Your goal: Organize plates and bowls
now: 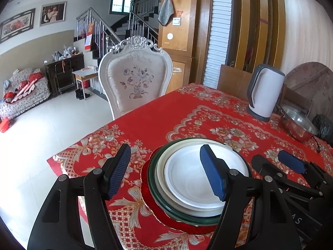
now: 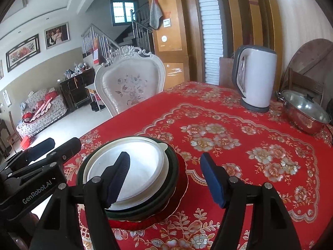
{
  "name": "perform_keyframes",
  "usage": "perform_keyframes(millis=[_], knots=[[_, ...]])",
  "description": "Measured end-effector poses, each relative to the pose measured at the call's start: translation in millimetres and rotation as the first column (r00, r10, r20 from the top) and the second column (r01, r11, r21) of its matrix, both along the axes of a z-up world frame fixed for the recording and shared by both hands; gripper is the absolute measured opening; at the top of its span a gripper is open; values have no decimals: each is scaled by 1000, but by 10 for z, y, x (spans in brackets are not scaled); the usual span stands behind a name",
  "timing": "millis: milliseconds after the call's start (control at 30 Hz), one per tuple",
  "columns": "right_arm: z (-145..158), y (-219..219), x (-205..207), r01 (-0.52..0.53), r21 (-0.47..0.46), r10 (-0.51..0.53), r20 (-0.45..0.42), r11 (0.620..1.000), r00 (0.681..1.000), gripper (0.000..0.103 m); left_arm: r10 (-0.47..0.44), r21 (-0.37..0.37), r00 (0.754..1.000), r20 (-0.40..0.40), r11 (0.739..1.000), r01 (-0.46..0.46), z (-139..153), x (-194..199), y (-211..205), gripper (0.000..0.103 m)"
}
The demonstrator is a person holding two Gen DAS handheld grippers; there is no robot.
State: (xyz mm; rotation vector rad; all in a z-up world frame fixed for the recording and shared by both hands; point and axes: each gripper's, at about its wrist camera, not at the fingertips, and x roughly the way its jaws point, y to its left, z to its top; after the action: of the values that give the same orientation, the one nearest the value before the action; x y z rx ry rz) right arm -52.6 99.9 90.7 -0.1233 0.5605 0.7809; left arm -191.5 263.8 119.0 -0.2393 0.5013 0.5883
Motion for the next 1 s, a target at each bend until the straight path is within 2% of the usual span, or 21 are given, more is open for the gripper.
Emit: perform_keyframes(millis=[233,467,633,867,933,1000], knots=[[7,46,-15,-13,-8,13,5,1000,1000,70,19,95,1000,-21,995,-17,27,-10,-77,71],[17,45,-37,-11,-9,11,3,1000,1000,70,-14,89,1000,-21,996,16,36,-31,-73,71],[44,22,-50,-7,-7,7,12,1000,1000,70,-45,54,999,-18,997,46,26,-24,-33,71],[50,18,-24,-1,-6,1,7,1000,1000,70,-54,71,998,-18,996,55,27,-16,-61,72],[38,7,-11,4,-5,-4,1,1000,1000,70,-67,67,998,-17,995,68,20,-10,-57,81],[25,-2,2,8,-5,-8,-8,1000,1000,70,-69,70,998,-14,995,70,12,-9,-61,84]])
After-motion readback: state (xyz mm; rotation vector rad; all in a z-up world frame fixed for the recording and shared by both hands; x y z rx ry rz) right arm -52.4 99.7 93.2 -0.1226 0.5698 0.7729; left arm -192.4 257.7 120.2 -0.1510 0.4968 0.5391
